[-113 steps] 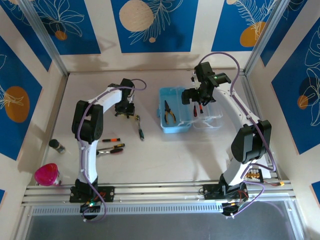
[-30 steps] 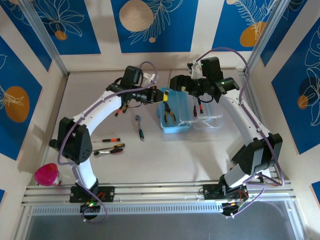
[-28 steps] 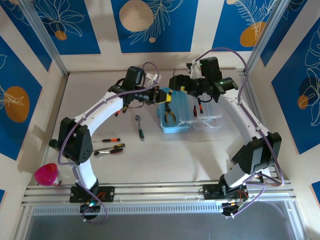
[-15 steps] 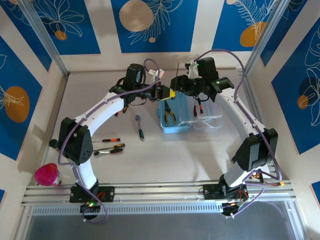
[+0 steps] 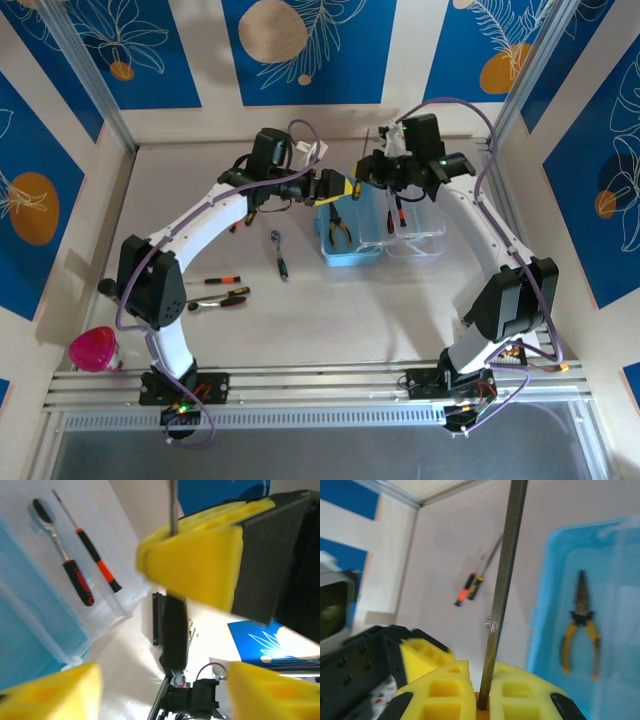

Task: Pack the tool kit

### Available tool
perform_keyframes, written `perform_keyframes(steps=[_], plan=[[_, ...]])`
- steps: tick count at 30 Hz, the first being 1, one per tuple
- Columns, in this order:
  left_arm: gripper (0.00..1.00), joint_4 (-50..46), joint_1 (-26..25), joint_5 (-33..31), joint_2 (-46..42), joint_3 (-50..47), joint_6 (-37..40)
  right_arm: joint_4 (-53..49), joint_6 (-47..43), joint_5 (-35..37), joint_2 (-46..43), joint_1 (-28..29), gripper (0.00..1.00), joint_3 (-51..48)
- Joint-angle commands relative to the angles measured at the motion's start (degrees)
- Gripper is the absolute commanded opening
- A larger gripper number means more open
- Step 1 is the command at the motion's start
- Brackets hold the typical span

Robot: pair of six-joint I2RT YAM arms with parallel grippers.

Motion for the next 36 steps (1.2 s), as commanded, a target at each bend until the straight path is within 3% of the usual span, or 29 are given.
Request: perform_keyframes(steps=[1,7,10,13,18,33,36], plan=[[1.0,-14.4,3.4,-7.9,-0.8,4.9,8.9,-9.1,-6.6,4.6,-2.6,-4.2,0.0,3.6],[1.0,-34.9,8.7,-31.5,-0.1,10.2,20.8,-20.6,-14.8,16.1,-0.9,-10.1,0.0,6.1],[1.0,-39.9,10.0,-43.0,0.8,10.3,24.4,-24.3,-17.7,22.4,1.2,-11.5,0.0,7.0],[1.0,-42.2,11.0,-49.4,2.0,9.6,26.6,-26.8,-19.8,27.6,3.7,-11.7,0.0,8.0],[1.0,-41.4,12.6,-51.9,2.8,6.4,27.3,-28.5,-21.9,35.2,7.5,-10.6,0.0,8.6],[1.0,-39.3,13.7,-53.0,2.3,0.3,27.1,-25.7,-25.5,39.9,14.2,-8.6,0.0,8.2],[1.0,-38.6,13.7,-51.8,2.0,-1.0,26.4,-25.6,-25.7,39.9,14.2,-8.6,0.05,8.2]])
